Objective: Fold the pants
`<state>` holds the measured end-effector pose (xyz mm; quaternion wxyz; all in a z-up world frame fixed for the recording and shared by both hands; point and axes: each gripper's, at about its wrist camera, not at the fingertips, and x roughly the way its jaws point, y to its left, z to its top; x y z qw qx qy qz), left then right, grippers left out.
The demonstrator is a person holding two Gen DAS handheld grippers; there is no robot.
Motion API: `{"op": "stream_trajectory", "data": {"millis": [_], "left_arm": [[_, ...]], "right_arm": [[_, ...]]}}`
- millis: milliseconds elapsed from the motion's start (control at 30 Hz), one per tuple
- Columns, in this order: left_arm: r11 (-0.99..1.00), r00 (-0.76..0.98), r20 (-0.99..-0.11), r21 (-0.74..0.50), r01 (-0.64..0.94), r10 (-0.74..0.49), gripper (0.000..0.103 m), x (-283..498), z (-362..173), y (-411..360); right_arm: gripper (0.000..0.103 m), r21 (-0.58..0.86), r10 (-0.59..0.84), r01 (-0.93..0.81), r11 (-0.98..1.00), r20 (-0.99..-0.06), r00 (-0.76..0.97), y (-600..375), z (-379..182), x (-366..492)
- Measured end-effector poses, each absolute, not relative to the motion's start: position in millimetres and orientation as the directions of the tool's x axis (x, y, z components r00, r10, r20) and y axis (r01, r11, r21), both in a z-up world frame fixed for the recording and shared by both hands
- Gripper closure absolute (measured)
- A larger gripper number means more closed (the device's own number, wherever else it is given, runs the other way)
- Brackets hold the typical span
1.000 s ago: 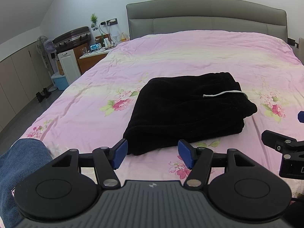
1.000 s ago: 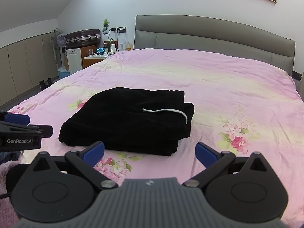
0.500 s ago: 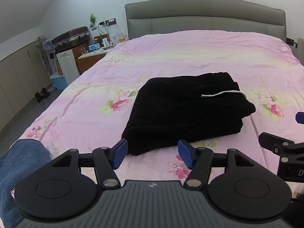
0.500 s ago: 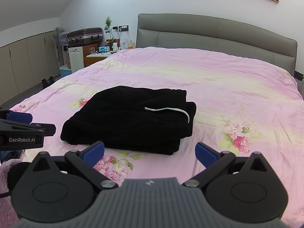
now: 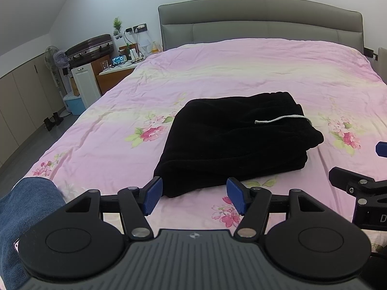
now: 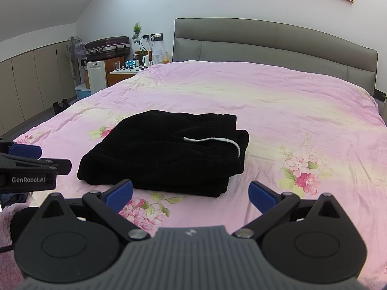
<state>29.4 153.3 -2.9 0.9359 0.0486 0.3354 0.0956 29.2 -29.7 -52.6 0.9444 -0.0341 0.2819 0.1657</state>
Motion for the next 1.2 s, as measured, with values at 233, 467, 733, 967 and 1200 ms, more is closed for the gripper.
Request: {"op": "stream_trajectory", "data": {"millis": [233,467,733,967,1200], "left_arm": [[0.977,0.757,-0.618,0.154,-0.147,0.211,0.031,29.0,-2.7,152.7],[0.977,0.757,-0.619,0.153,-0.147,0.211,0.031,29.4,-2.6,152.4],[0.978,0.755,-0.622,0.144,-0.154,0.21,0.031,28.5,-2.7,154.4],[0.977,0.753,-0.623,0.146,-0.154,0.211,0.031,28.3,-2.4,157.0],[0.978,0.754,-0.623,0.146,-0.149,0.208,0.031,27.9,-2.1,157.5]], "right_arm": [[0.005,0.026,0.298,-0.34,0.94,-0.546,0.783,-29.6,-52.4,27.3],[0.005,0.027,0.3,-0.341,0.94,-0.546,0.782,-30.0,-52.3,26.8],[0.005,0.028,0.3,-0.341,0.94,-0.546,0.783,-30.2,-52.2,27.7],[0.005,0.031,0.301,-0.34,0.94,-0.547,0.781,-30.8,-51.5,27.1],[0.005,0.037,0.302,-0.338,0.94,-0.547,0.781,-32.0,-50.9,26.5]]}}
